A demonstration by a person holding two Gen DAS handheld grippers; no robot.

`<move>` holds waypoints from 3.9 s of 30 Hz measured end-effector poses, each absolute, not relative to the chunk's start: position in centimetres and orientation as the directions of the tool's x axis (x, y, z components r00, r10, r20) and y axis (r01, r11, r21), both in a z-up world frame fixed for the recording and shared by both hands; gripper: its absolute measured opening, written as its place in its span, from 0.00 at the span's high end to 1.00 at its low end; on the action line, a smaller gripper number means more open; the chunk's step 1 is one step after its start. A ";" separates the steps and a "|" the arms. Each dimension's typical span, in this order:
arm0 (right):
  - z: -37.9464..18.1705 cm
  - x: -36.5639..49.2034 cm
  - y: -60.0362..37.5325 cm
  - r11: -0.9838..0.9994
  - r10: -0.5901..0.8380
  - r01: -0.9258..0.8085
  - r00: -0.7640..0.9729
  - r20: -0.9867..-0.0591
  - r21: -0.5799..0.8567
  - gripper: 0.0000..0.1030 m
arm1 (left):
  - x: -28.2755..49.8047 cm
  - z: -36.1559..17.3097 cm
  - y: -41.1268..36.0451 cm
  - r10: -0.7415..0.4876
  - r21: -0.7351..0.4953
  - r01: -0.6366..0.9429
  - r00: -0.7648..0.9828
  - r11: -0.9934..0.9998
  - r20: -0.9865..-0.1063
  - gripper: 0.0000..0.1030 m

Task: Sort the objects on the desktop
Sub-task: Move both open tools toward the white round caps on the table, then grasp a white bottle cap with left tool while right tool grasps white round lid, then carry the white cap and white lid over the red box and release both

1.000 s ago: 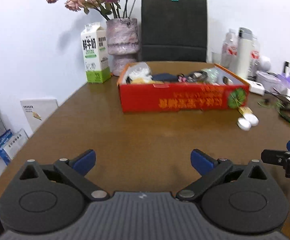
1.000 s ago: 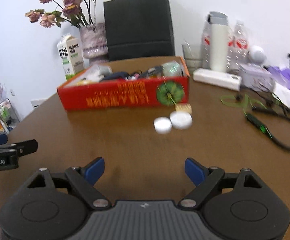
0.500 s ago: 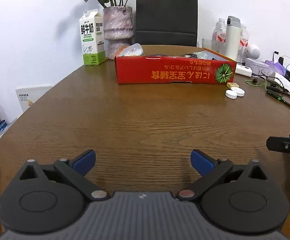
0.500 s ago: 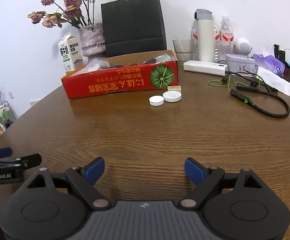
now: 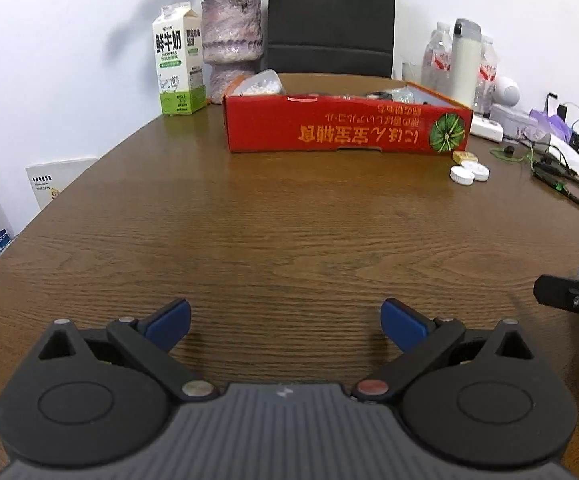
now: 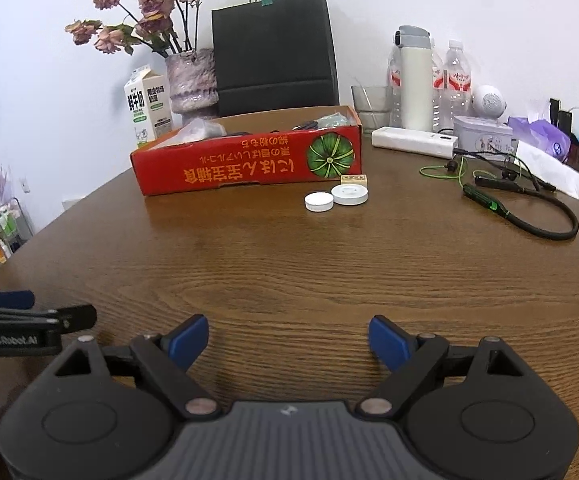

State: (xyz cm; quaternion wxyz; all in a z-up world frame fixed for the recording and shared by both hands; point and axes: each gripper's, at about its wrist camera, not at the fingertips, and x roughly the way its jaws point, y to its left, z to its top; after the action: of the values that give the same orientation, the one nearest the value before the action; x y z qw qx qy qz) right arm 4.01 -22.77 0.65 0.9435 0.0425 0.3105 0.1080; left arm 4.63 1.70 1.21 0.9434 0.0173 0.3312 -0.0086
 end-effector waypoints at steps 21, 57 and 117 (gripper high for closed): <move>0.9 23.1 -28.0 0.957 0.265 -0.279 0.728 -0.633 0.079 0.43 | 19.1 1.7 -10.7 -0.339 0.000 0.418 0.736 0.908 -0.586 0.26; 4.2 9.5 -21.2 0.930 0.366 -0.320 0.768 -0.526 0.179 0.63 | 7.1 4.4 1.0 -0.114 -0.086 0.079 0.813 0.993 -0.571 0.72; 13.0 32.4 -24.3 0.953 0.301 -0.254 0.744 -0.597 0.164 0.63 | 31.7 10.8 -5.0 -0.331 -0.248 0.222 0.709 0.943 -0.622 0.72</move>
State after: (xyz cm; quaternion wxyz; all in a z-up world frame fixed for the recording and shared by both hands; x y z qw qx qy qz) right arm 32.41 -24.30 13.01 0.9330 0.0358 0.3256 0.1487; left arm 31.67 -5.02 10.80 0.9213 -0.0775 0.3504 -0.1499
